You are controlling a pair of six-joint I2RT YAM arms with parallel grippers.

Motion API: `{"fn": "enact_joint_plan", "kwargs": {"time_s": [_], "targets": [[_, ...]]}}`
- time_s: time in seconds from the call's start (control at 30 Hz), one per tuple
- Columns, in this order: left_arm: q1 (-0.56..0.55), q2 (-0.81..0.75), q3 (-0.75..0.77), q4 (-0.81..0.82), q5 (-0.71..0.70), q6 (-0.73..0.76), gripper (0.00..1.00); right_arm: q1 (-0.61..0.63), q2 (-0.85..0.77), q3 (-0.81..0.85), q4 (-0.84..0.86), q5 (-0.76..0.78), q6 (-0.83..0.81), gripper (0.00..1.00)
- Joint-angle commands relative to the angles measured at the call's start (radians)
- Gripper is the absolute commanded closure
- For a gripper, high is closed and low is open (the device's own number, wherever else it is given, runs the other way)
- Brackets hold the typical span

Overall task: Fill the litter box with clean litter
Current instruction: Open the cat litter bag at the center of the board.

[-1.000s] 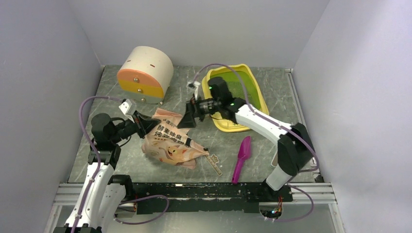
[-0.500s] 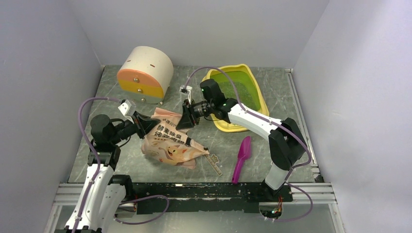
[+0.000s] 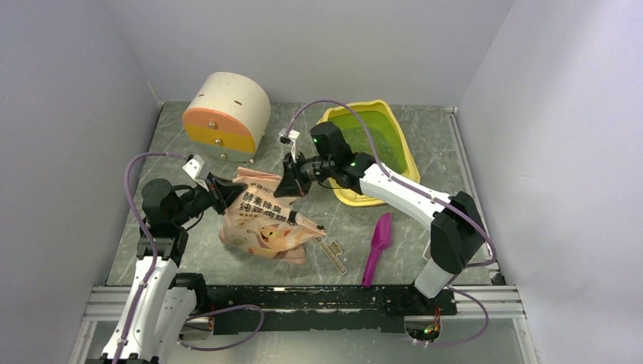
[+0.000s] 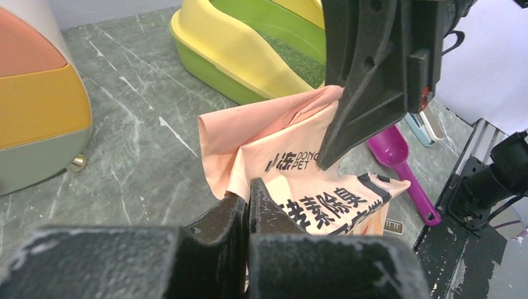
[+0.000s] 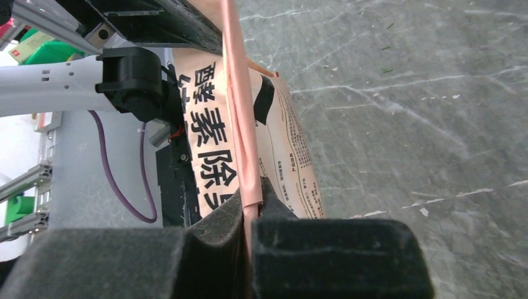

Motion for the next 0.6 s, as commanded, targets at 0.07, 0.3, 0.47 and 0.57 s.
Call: {"fn": "enact_joint_plan", "kwargs": {"time_s": [0.07, 0.3, 0.47, 0.57], "targets": [[-0.003, -0.018, 0.025, 0.084, 0.004, -0.007, 0.94, 0.008, -0.080, 0.040, 0.033, 0.069, -0.030, 1.00], [-0.003, -0.016, 0.033, 0.053, -0.002, -0.005, 0.92, 0.009, -0.136, 0.014, 0.062, 0.098, -0.033, 1.00], [-0.002, 0.013, 0.098, -0.091, -0.087, -0.030, 0.45, 0.054, -0.116, 0.106, -0.002, 0.226, -0.107, 1.00], [-0.002, 0.057, 0.220, -0.256, -0.230, -0.117, 0.41, 0.111, -0.072, 0.216, -0.082, 0.325, -0.204, 1.00]]}}
